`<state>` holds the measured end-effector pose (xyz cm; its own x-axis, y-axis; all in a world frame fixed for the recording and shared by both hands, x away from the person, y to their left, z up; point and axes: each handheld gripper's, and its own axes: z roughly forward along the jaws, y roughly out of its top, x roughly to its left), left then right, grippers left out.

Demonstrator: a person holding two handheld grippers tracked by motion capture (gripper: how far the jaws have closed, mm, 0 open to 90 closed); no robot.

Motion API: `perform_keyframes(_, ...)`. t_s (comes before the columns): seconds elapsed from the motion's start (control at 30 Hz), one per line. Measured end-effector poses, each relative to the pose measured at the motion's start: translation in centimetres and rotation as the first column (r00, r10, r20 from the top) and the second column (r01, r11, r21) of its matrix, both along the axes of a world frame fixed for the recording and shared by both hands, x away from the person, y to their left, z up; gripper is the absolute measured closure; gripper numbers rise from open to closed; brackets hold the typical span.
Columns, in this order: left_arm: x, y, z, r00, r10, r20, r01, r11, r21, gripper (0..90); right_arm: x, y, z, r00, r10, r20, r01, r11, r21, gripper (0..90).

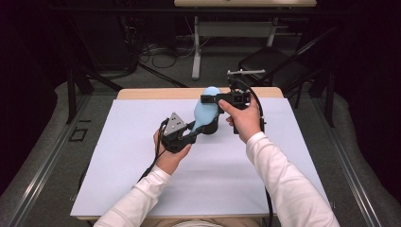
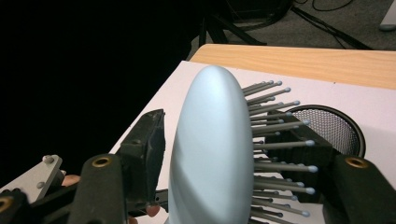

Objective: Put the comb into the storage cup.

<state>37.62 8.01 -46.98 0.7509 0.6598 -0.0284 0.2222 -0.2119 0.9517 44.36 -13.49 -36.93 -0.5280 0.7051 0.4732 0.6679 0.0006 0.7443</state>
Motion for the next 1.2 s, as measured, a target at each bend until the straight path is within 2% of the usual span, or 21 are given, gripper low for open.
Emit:
perform_keyframes(0.3, -0.01, -0.01, -0.06, 1.0, -0.002, 0.001, 0.002, 1.0, 0.002, 69.8, 0.09, -0.15, -0.14, 1.0, -0.002, -0.009, 0.002, 1.0, 0.012, 43.1)
perform_keyframes(0.87, 0.09, -0.12, -0.39, 1.0, -0.004, -0.006, 0.004, 0.9999, 0.01, 69.8, 0.31, -0.62, -0.68, 0.9972, -0.015, -0.073, 0.021, 0.997, 0.076, 46.6)
perform_keyframes(1.2, 0.11, -0.23, -0.54, 1.0, -0.008, -0.006, 0.008, 0.9999, 0.013, 69.8, 0.48, -0.87, -0.84, 0.9942, -0.011, -0.107, 0.021, 0.996, 0.085, 47.5)
